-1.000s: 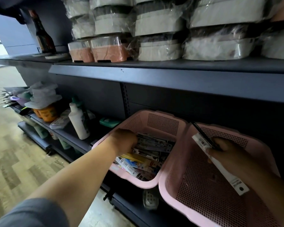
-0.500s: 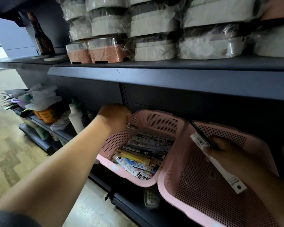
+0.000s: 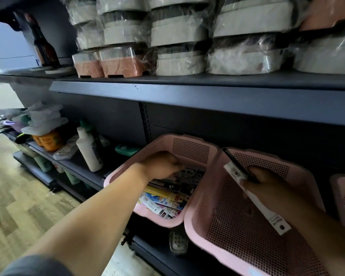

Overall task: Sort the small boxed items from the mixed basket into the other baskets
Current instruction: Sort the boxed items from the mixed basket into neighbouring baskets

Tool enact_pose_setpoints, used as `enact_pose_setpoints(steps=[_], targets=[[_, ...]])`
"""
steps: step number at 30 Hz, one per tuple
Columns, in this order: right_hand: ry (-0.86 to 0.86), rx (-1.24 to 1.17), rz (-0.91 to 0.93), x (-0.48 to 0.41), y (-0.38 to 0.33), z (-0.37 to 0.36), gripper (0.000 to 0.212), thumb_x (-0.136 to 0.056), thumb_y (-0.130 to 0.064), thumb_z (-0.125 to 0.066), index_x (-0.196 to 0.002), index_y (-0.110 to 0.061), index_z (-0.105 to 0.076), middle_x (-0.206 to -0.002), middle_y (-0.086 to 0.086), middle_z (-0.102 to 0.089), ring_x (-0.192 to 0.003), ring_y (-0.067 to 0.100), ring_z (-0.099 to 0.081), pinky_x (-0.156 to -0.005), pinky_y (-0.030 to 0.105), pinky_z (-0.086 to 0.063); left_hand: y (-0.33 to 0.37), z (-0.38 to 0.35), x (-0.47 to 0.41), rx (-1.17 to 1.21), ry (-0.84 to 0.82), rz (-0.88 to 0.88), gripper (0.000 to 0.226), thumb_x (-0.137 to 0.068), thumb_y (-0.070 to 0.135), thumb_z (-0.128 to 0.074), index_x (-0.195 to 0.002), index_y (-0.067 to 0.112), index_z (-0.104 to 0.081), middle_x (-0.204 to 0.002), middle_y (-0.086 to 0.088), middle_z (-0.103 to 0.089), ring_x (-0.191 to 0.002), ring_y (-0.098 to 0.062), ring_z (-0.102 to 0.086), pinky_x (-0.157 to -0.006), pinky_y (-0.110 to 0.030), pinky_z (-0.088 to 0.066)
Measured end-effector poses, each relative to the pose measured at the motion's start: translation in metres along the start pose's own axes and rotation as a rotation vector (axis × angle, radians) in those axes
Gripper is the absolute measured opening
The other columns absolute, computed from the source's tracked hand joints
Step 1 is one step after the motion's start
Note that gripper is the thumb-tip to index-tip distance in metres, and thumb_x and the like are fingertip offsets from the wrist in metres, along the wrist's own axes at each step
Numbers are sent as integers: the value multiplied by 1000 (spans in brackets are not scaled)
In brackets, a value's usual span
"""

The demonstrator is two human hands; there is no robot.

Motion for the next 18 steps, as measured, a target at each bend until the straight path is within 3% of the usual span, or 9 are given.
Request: enact_pose_setpoints(steps=[4,7,12,15,18], targets=[[-6,-18,-10,-1,0,-3,9,-100,-32,-58,-100,-34,-67,-78,-6,-74,-69,10,-70,-60,29,-53,-12,4,4,-104,100,7,19,-104,29,-60,-93,25,-75,-81,13,-68,-81,-10,-62,-65,-14,-39],[-33,-56,-21,0,-5,-8,10,-100,-33,-57,-100,-33,-67,-79,-5,-74,-67,13,-71,-57,29,-54,-7,5,8,-49,161,-35,16,-100,26,-64,-98,24,-80,-90,11,-73,-87,-9,-65,-73,-20,-47],[-33,-197,2,0,-31,-17,11,-98,-39,-59,-103,-36,-68,-92,-7,-73,-83,13,-71,-67,28,-53,40,-6,28,624,83,-95,14,-100,21,-68,-93,29,-78,-79,13,-76,-76,-3,-68,-74,-23,-57],[-37,-258,46,-3,-49,-25,11,-97,-40,-62,-102,-35,-71,-91,-8,-74,-85,12,-71,-74,33,-57,58,-15,36,800,37,-67,14,-97,27,-72,-87,30,-81,-84,8,-77,-77,-9,-68,-89,-39,-55],[-40,-288,104,-6,-57,-32,10,-96,-37,-65,-98,-31,-73,-85,-7,-75,-82,11,-72,-71,31,-56,62,-23,39,924,62,-26,18,-96,24,-73,-83,31,-83,-83,1,-76,-72,-12,-66,-85,-40,-52]])
Point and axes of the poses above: each hand's wrist, its own x-axis away from the middle knuckle, its own z-axis out of the back of the hand, y = z × x, the point moved 3 cm from there along -x, towards the middle knuckle
